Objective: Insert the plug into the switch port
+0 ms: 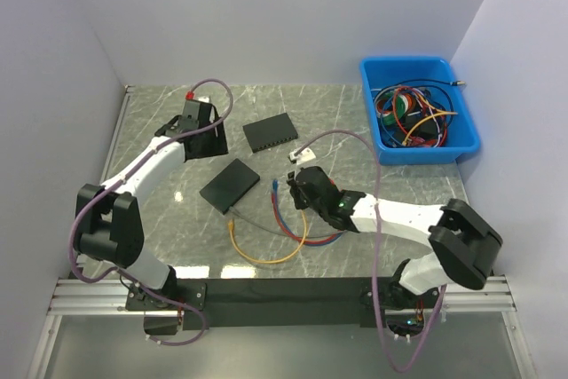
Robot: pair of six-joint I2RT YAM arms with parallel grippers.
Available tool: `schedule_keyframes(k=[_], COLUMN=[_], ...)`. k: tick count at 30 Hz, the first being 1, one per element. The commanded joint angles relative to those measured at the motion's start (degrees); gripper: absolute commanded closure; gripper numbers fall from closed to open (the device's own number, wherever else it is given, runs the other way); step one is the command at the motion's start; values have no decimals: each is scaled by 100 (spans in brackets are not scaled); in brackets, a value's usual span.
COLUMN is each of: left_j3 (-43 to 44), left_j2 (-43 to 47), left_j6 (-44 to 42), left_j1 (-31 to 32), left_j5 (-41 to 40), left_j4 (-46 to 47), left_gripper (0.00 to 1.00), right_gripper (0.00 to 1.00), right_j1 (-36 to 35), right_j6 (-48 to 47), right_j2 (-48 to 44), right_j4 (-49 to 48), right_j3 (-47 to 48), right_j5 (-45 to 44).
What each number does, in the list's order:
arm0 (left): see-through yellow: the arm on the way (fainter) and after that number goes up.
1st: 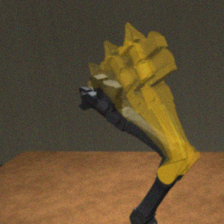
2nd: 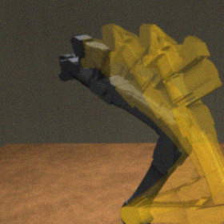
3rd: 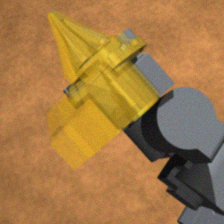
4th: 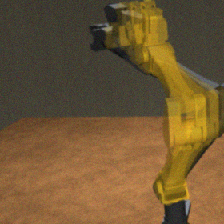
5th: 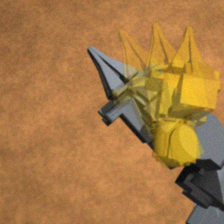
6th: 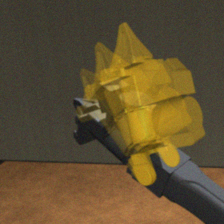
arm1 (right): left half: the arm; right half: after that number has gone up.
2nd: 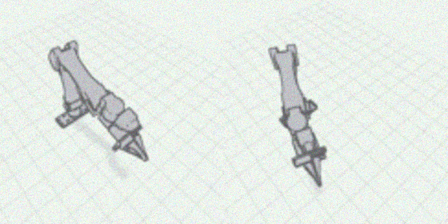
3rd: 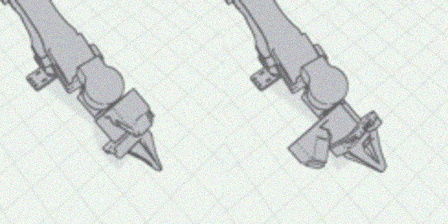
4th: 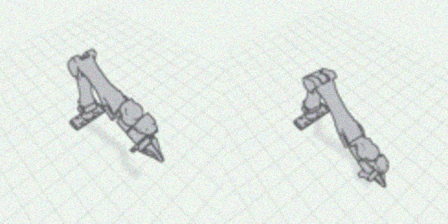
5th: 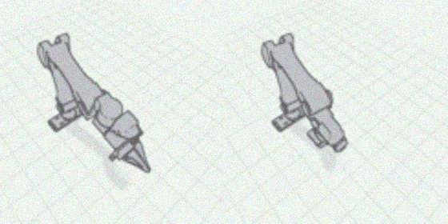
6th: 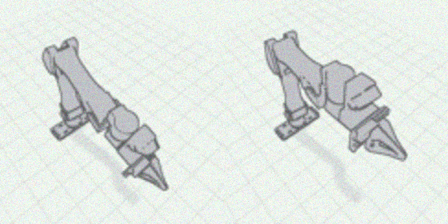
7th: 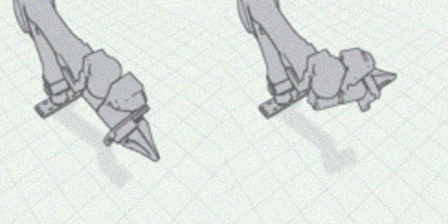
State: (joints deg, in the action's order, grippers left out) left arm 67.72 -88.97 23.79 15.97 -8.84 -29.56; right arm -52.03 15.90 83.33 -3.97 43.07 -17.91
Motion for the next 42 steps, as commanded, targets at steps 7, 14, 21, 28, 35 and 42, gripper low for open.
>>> schedule_keyframes(k=[7,14,21,28,35,42], left_j3=[-189,-304,-321,-330,-277,-242], left_j2=[644,846,802,741,583,512], left_j6=[-199,-357,-524,-630,-727,-753], left_j1=[319,740,1110,1417,1620,1717], left_j5=[1506,2931,3722,4057,3952,3969], left_j4=[609,961,1014,1014,856,812], left_gripper=[32,35,35,34,35,39], right_gripper=[100,100,100,100,100,100], right_j1=[0,9,0,9,0,17], right_j6=[-105,-96,-70,-52,-43,-34], right_j2=[-967,-1266,-1389,-1451,-1504,-1793], right_j4=[-1193,-1501,-1563,-1581,-1598,-1791], right_j3=[-606,-809,-870,-914,-941,-1151], right_j5=[894,1220,1211,1159,1141,1211])
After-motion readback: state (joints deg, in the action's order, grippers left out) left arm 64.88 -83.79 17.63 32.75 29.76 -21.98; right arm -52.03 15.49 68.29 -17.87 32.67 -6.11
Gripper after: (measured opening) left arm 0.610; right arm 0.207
